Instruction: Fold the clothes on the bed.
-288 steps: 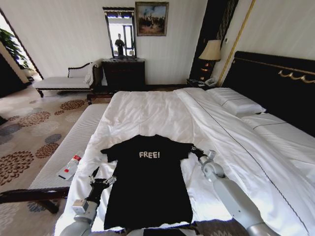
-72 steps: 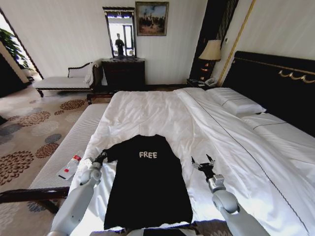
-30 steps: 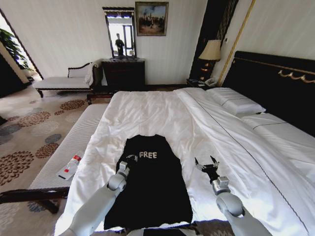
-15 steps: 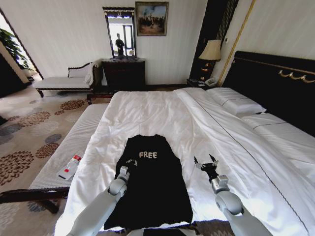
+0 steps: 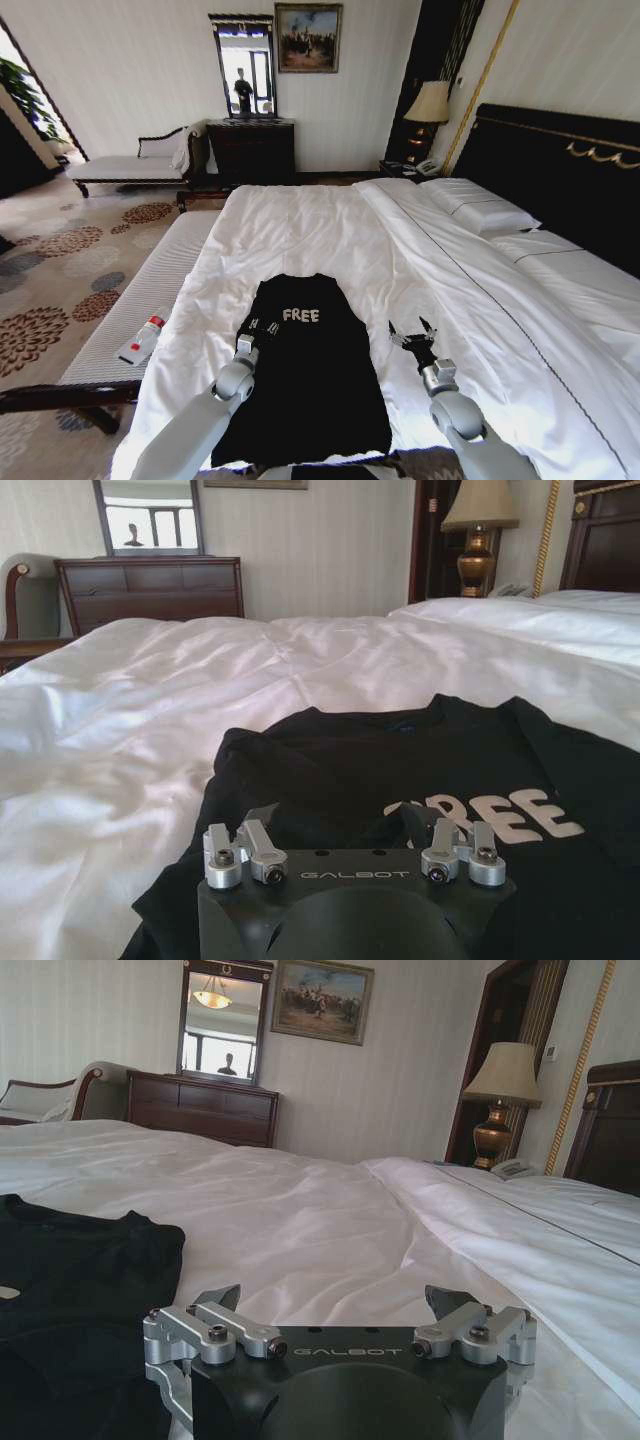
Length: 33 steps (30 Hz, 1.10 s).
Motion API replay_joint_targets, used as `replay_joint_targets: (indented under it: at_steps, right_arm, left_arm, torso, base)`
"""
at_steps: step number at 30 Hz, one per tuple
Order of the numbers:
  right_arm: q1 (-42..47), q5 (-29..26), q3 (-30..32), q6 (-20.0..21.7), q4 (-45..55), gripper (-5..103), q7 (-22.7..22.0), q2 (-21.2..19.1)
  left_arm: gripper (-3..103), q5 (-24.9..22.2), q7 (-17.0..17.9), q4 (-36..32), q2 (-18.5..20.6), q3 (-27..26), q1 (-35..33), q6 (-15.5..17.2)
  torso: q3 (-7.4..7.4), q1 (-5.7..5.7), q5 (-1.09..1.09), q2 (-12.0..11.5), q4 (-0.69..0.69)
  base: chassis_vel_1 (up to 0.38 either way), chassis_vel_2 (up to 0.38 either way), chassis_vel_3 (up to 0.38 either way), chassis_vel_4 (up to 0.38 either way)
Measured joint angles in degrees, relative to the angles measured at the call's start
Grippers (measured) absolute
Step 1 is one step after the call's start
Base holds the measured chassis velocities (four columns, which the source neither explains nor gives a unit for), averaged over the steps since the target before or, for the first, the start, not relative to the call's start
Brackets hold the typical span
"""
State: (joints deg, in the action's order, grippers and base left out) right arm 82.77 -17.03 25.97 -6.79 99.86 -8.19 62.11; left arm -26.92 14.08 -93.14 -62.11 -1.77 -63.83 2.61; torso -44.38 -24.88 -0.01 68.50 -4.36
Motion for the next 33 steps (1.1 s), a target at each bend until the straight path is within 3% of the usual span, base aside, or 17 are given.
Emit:
replay_joint_targets:
  at_steps: [1, 7, 16, 19, 22, 24, 29, 33]
  right_arm:
    - [0.0, 0.0, 0.0, 0.0, 0.0, 100, 0.0, 0.0]
    - [0.7, 0.5, -0.1, -0.3, 0.4, 100, 0.2, 1.1]
    - [1.6, 0.6, 0.4, -0.5, 1.3, 100, 0.5, 0.8]
    - [3.0, 0.5, 1.7, -0.4, 2.1, 100, 0.5, 0.2]
    - [3.7, 0.5, 2.4, -0.2, 2.6, 100, 0.4, -0.2]
    - [5.0, 0.6, 3.3, -0.1, 3.5, 100, 0.3, -1.1]
    - [7.5, 0.7, 5.4, 0.1, 5.1, 100, 0.3, -2.2]
    - [9.1, 1.0, 6.3, 0.1, 5.8, 100, 0.2, -2.8]
  left_arm:
    - [70, 0.0, 0.0, 0.0, 0.0, 0.0, 0.0, 0.0]
    - [96, -9.2, 1.6, -3.8, 1.9, -6.1, -1.9, 1.2]
    - [100, -21.6, 1.3, 3.9, 2.7, -10.5, 4.8, 2.8]
    - [100, -25.2, -0.8, 10.1, 2.2, -9.4, 11.0, 3.9]
    - [100, -25.9, -2.6, 13.9, 1.8, -8.1, 14.3, 4.5]
    - [100, -26.0, -6.8, 20.0, 1.6, -5.4, 18.9, 5.1]
    - [100, -27.6, -11.5, 27.2, 0.8, -1.2, 25.2, 6.2]
    - [100, -28.5, -13.6, 31.6, -0.5, 1.0, 28.5, 6.8]
  torso:
    - [0.0, 0.0, 0.0, 0.0, 0.0]
    - [0.0, 0.0, 0.0, 0.0, 0.01]
    - [0.0, 0.0, 0.01, 0.0, 0.03]
    - [0.0, 0.0, 0.01, 0.0, 0.0]
    - [0.0, 0.0, 0.02, 0.0, -0.02]
    - [-0.01, -0.01, 0.01, 0.0, 0.0]
    - [-0.01, -0.01, 0.01, 0.0, 0.02]
    - [-0.01, 0.0, 0.01, 0.0, 0.01]
  base:
    - [0.0, 0.0, 0.0, 0.0]
    - [0.0, 0.0, 0.0, 0.0]
    - [0.0, 0.0, 0.0, 0.0]
    - [0.0, 0.0, 0.0, 0.0]
    - [0.0, 0.0, 0.0, 0.0]
    - [0.0, 0.0, 0.0, 0.0]
    - [0.0, 0.0, 0.0, 0.0]
    - [0.0, 0.0, 0.0, 0.0]
